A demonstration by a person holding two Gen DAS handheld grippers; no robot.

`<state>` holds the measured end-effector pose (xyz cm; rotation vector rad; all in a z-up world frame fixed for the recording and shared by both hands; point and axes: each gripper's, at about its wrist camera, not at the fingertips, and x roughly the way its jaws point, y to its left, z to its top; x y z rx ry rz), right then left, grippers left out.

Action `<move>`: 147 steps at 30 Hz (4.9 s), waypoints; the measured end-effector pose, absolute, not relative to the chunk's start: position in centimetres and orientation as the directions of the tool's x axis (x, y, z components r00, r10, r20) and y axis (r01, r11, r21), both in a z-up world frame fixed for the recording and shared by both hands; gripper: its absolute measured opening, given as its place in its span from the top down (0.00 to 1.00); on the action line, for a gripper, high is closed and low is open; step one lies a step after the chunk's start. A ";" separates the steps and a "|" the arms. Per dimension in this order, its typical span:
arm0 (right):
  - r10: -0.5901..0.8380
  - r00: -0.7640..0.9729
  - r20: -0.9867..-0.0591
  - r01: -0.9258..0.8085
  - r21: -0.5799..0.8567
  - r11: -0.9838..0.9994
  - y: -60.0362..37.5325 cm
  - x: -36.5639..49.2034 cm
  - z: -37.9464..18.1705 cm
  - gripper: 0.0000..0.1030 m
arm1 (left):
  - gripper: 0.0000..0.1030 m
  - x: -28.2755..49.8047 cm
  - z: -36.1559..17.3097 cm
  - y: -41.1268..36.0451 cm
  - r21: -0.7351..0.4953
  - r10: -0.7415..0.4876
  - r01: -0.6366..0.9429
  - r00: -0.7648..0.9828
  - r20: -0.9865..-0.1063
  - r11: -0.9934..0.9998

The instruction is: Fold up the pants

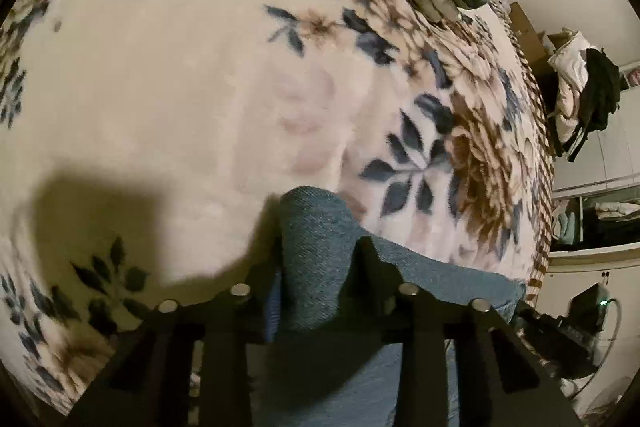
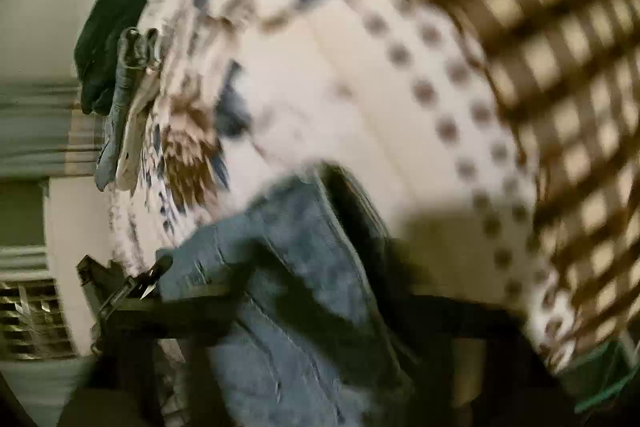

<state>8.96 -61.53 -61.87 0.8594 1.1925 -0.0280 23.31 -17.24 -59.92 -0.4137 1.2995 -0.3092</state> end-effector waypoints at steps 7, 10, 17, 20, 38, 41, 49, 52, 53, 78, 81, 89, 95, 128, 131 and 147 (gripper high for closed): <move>0.331 0.358 -0.873 0.451 0.473 0.757 -61.6 10.6 -61.9 0.95 | 0.80 25.1 -61.1 -15.8 -0.451 -0.426 -0.065 0.231 -0.875 0.890; 0.377 0.316 -0.871 0.432 0.486 0.760 -61.9 10.3 -61.5 0.91 | 0.79 24.6 -60.1 -15.5 -0.472 -0.447 -0.077 0.219 -0.867 0.878; 0.482 0.288 -0.827 0.572 0.552 0.606 -63.6 1.9 -62.1 0.31 | 0.16 19.8 -57.1 -14.7 -0.552 -0.520 -0.108 0.228 -0.823 0.827; 0.554 0.248 -0.795 0.658 0.558 0.506 -62.5 -1.2 -65.4 0.31 | 0.16 17.5 -57.9 -15.3 -0.564 -0.542 -0.118 0.177 -0.822 0.817; 0.638 0.359 -0.681 0.646 0.675 0.357 -60.0 -5.0 -68.7 0.30 | 0.11 14.5 -62.5 -16.3 -0.549 -0.543 -0.130 0.084 -0.836 0.825; 0.680 0.366 -0.635 0.618 0.712 0.332 -57.9 -4.8 -70.7 0.28 | 0.10 14.6 -63.2 -16.3 -0.570 -0.564 -0.143 0.078 -0.822 0.809; 0.713 0.490 -0.502 0.472 0.840 0.267 -54.8 -2.2 -70.2 0.00 | 0.08 15.2 -63.4 -16.7 -0.581 -0.576 -0.116 0.074 -0.814 0.806; 0.717 0.487 -0.498 0.464 0.843 0.271 -54.2 -0.7 -70.1 0.00 | 0.08 15.3 -63.5 -16.6 -0.585 -0.581 -0.122 0.073 -0.811 0.802; 0.721 0.495 -0.486 0.459 0.850 0.258 -54.0 -0.5 -70.0 0.00 | 0.08 15.3 -63.5 -16.8 -0.585 -0.581 -0.122 0.073 -0.811 0.802; 0.509 0.525 -0.682 0.501 0.731 0.463 -52.0 -1.9 -62.2 0.72 | 0.75 14.3 -56.5 -18.5 -0.630 -0.622 0.033 0.212 -0.754 0.776; 0.511 0.544 -0.665 0.469 0.746 0.472 -52.2 -1.7 -59.1 0.73 | 0.76 14.4 -53.9 -18.4 -0.640 -0.631 0.040 0.231 -0.741 0.767; 0.525 0.591 -0.613 0.367 0.784 0.501 -51.5 0.8 -49.2 0.73 | 0.76 17.1 -44.9 -17.6 -0.662 -0.648 0.062 0.290 -0.704 0.747; 0.518 0.632 -0.577 0.287 0.794 0.535 -49.5 7.3 -42.0 0.73 | 0.76 23.3 -39.9 -15.8 -0.682 -0.659 0.073 0.351 -0.665 0.728; 0.443 0.638 -0.630 0.285 0.728 0.624 -37.5 49.0 -52.9 0.72 | 0.69 58.7 -51.3 -4.4 -0.669 -0.664 0.086 0.268 -0.698 0.738; 0.451 0.604 -0.657 0.301 0.713 0.634 -37.7 49.4 -53.1 0.66 | 0.61 57.8 -50.7 -4.0 -0.627 -0.617 0.071 0.289 -0.732 0.776; 0.302 0.473 -0.827 0.362 0.496 0.789 -39.2 45.1 -51.8 0.29 | 0.42 49.6 -50.9 -3.1 -0.458 -0.450 0.055 0.322 -0.833 0.887</move>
